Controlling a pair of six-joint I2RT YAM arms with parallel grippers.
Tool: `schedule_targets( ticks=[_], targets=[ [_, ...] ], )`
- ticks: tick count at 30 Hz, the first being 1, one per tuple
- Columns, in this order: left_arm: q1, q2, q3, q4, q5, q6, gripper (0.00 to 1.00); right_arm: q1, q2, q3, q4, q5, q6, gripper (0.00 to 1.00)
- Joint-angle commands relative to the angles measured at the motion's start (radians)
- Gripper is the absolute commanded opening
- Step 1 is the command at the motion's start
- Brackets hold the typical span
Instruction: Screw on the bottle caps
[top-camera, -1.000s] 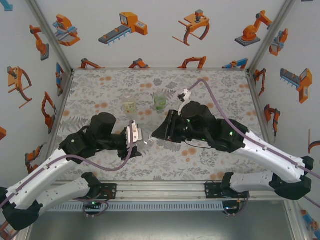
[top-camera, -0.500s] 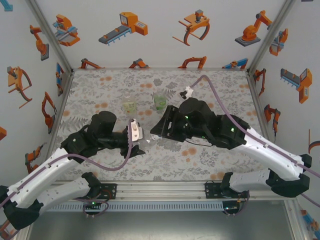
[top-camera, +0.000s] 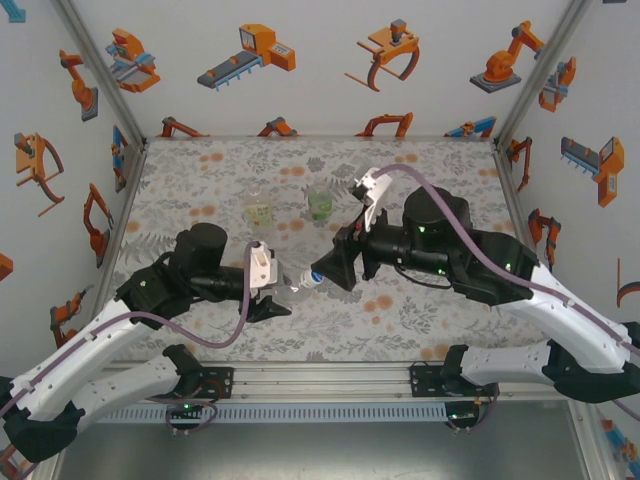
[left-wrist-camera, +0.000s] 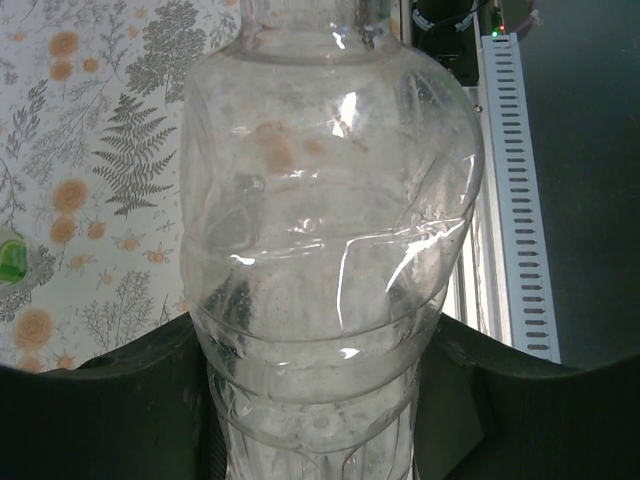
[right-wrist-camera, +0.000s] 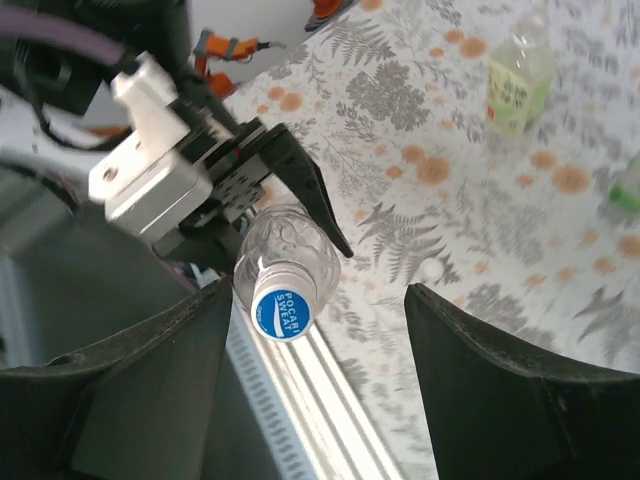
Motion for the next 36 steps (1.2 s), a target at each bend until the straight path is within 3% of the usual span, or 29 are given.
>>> schedule_targets(
  ticks=[1, 4, 7, 26, 36],
  targets=[
    [-0.002, -0.013, 0.035, -0.006, 0.046, -0.013, 0.00, -0.003, 0.013, 0.057, -0.033, -0.220, -0.399, 0.63],
    [-0.003, -0.018, 0.035, -0.012, 0.056, -0.017, 0.00, -0.002, 0.034, 0.090, -0.125, -0.349, -0.636, 0.58],
    [-0.002, -0.018, 0.037, -0.021, 0.061, -0.016, 0.00, -0.002, 0.045, 0.091, -0.123, -0.409, -0.697, 0.58],
    [-0.002, -0.013, 0.043, -0.028, 0.084, -0.005, 0.00, 0.000, 0.101, 0.062, -0.138, -0.401, -0.721, 0.47],
    [-0.002, -0.020, 0.046, -0.029, 0.076, -0.001, 0.00, 0.009, 0.118, 0.066, -0.168, -0.377, -0.714, 0.34]
  ],
)
